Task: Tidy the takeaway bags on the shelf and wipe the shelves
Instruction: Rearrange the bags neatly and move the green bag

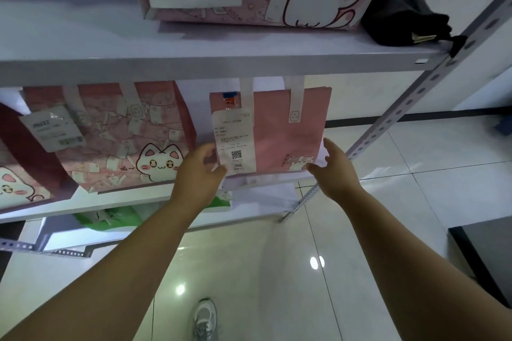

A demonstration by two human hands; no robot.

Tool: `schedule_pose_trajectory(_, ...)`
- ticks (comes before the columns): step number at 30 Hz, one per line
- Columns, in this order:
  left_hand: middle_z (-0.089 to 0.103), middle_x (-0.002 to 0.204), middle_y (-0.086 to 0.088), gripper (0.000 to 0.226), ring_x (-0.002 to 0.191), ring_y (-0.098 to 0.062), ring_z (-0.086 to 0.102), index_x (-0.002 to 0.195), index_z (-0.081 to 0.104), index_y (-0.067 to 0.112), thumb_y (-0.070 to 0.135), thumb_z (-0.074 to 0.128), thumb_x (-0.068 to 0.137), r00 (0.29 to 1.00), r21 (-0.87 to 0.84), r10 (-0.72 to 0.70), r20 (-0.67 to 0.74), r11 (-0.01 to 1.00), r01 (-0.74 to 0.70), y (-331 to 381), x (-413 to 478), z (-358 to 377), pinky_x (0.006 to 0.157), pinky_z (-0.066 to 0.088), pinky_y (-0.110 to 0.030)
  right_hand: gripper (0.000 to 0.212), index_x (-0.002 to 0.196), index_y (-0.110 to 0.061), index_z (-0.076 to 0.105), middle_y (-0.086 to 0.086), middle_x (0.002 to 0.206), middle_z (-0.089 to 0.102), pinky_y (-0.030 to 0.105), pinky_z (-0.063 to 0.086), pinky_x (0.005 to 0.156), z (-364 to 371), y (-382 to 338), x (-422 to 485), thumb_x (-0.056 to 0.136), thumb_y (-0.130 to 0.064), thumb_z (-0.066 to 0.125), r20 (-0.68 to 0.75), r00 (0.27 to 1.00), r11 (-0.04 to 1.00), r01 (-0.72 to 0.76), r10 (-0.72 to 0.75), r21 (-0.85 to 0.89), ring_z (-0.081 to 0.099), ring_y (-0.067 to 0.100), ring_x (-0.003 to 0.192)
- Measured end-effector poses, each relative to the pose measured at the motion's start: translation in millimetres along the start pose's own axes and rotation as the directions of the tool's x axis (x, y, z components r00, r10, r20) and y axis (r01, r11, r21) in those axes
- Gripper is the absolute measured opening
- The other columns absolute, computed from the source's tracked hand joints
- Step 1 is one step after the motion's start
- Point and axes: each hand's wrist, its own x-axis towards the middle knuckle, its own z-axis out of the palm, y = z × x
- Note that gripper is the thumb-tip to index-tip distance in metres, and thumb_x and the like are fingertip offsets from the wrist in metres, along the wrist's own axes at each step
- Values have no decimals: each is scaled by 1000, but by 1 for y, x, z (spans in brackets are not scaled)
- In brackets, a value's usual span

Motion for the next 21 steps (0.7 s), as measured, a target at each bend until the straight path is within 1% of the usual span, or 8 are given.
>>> schedule_pose_trajectory(2, 54, 92, 23, 31, 89, -6, 57, 108, 58, 26, 13, 68, 82, 1000, 13, -4, -2, 1000, 4, 2, -15, -5, 76, 43, -20, 46, 128, -22, 49, -2, 125, 59, 30, 45, 82, -4, -5, -14, 85, -19, 65, 12, 998, 997, -65, 64, 46, 57, 16, 100)
schedule_pose_trajectory(3, 57, 94, 17, 27, 90, -9, 58, 104, 58, 27, 15, 68, 82, 1000, 17, -15, -1, 1000, 15, 2, -23, -8, 78, 45, -24, 42, 126, -21, 52, -1, 122, 60, 29, 45, 84, -6, -9, -21, 86, -20, 63, 32, 997, 995, -71, 69, 69, 58, 17, 103)
schedule_pose_trajectory(5, 61, 97, 10, 21, 89, -12, 61, 98, 59, 26, 17, 68, 82, 999, 12, -41, -4, 999, 41, 2, -39, -17, 79, 46, -28, 28, 115, -19, 59, -3, 109, 64, 24, 46, 82, -10, -20, -37, 87, -18, 60, 77, 997, 994, -25, 18, 102, 61, 15, 100)
schedule_pose_trajectory(8, 64, 97, 10, 16, 84, -10, 63, 96, 61, 27, 22, 68, 82, 998, 29, -50, -31, 998, 51, 2, -66, -34, 77, 48, -29, 16, 102, -18, 64, -5, 101, 66, 25, 49, 83, -13, -40, -64, 89, -17, 56, 129, 988, 994, 69, -79, 80, 62, 12, 92)
schedule_pose_trajectory(12, 65, 91, 11, 13, 77, 0, 61, 93, 64, 27, 22, 67, 82, 996, 24, -50, -73, 998, 52, -2, -104, -58, 64, 44, -18, 11, 98, -22, 65, -14, 91, 63, 23, 46, 80, -10, -61, -98, 88, -21, 58, 182, 970, 985, 146, -161, 94, 60, 5, 87)
schedule_pose_trajectory(15, 66, 85, 12, 10, 73, 7, 59, 86, 64, 28, 20, 68, 81, 991, 23, -25, -128, 999, 28, -5, -132, -79, 60, 41, -7, 11, 99, -22, 64, -21, 86, 59, 14, 42, 72, -4, -77, -117, 89, -22, 59, 225, 947, 972, 211, -229, 101, 56, -4, 84)
schedule_pose_trajectory(19, 65, 83, 14, 14, 77, 2, 59, 80, 62, 32, 20, 69, 82, 978, 36, -41, -204, 998, 49, -11, -165, -109, 61, 39, -11, 13, 102, -21, 64, -18, 89, 61, 12, 41, 70, 8, -102, -140, 89, -21, 60, 289, 909, 951, 263, -301, 162, 57, -3, 84)
schedule_pose_trajectory(21, 65, 85, 15, 9, 77, 4, 59, 84, 63, 30, 23, 69, 82, 968, 39, -64, -241, 996, 75, -15, -179, -126, 58, 38, -9, 13, 101, -22, 65, -14, 91, 64, 12, 41, 66, 15, -116, -149, 89, -22, 61, 311, 889, 939, 287, -335, 189, 58, -2, 83)
